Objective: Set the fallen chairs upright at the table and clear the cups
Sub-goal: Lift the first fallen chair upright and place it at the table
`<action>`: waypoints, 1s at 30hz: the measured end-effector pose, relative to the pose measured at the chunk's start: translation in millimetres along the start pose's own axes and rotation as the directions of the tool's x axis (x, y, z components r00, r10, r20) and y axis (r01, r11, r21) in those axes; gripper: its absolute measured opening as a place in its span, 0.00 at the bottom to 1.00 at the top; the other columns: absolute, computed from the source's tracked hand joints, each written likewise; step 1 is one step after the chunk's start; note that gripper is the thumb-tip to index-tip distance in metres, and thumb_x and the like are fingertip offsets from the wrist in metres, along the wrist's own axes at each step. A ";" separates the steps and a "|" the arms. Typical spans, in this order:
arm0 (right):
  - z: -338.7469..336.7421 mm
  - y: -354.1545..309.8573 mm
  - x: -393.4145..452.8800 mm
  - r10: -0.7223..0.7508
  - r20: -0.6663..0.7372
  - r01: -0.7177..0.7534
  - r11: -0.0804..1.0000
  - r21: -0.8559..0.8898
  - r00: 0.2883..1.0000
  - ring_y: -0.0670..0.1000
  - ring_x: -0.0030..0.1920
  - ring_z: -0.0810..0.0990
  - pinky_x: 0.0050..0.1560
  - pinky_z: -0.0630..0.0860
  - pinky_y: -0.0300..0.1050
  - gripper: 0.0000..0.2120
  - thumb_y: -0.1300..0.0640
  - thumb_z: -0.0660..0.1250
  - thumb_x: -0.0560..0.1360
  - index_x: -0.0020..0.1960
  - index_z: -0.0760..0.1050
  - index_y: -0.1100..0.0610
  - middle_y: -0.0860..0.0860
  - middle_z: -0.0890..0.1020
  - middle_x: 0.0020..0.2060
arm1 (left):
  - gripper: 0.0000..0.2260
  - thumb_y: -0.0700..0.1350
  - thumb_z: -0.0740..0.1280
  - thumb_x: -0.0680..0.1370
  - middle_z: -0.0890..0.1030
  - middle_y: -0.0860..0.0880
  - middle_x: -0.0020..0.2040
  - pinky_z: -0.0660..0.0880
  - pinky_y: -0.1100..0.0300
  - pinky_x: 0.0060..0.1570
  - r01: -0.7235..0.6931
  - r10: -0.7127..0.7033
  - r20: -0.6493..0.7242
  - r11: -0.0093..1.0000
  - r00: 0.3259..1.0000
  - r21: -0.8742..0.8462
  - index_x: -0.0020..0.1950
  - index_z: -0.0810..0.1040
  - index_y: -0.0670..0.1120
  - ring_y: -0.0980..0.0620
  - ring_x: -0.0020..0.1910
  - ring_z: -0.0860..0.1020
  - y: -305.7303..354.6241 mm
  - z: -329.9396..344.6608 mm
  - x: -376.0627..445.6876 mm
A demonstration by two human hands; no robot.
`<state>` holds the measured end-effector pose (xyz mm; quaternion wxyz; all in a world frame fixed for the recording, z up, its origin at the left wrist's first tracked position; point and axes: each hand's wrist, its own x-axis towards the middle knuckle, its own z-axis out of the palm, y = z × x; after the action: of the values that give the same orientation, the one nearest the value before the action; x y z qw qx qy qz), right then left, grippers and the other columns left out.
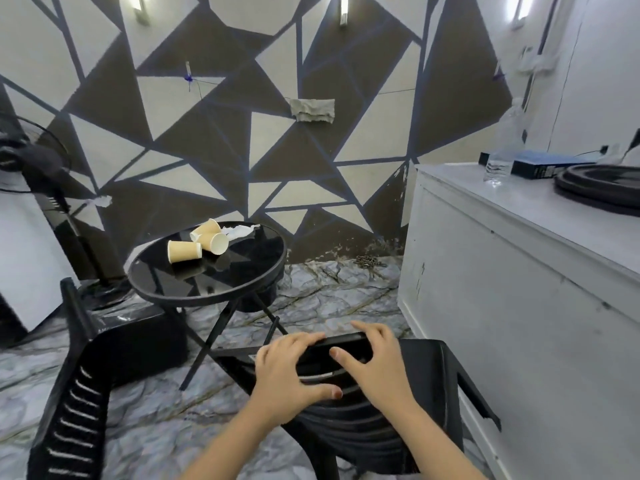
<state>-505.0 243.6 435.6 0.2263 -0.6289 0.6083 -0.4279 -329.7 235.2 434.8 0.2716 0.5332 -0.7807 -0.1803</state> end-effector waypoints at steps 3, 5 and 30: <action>-18.4 6.2 -10.2 0.000 0.009 0.000 1.000 0.002 1.000 0.44 0.61 0.66 0.58 0.64 0.39 0.27 0.41 0.71 0.65 0.62 0.69 0.45 0.43 0.68 0.58 | 0.34 0.74 0.65 0.56 0.61 0.75 0.61 0.53 0.58 0.68 -0.094 0.099 0.059 0.992 0.993 -0.084 0.60 0.60 0.72 0.67 0.64 0.60 4.5 -3.3 -7.6; -32.0 10.4 -14.3 0.024 0.017 -0.024 1.000 -0.019 1.000 0.44 0.60 0.68 0.58 0.65 0.39 0.27 0.41 0.72 0.64 0.61 0.70 0.46 0.43 0.69 0.58 | 0.34 0.74 0.65 0.58 0.62 0.70 0.65 0.55 0.55 0.69 -0.147 0.151 0.052 0.986 0.987 -0.085 0.62 0.61 0.71 0.65 0.67 0.60 -0.3 -1.8 -9.7; -196.6 153.8 -51.2 0.221 -0.106 -0.189 0.949 0.252 0.969 0.35 0.55 0.71 0.56 0.68 0.33 0.25 0.44 0.73 0.56 0.51 0.71 0.43 0.44 0.74 0.53 | 0.29 0.71 0.70 0.53 0.64 0.49 0.70 0.59 0.42 0.68 0.105 -0.107 0.004 0.959 0.994 -0.262 0.53 0.69 0.77 0.46 0.71 0.60 -4.0 97.2 27.9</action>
<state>-747.4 314.9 402.7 0.3033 -0.5002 0.6279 -0.5134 -394.6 207.0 362.4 0.3334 0.5345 -0.7190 -0.2934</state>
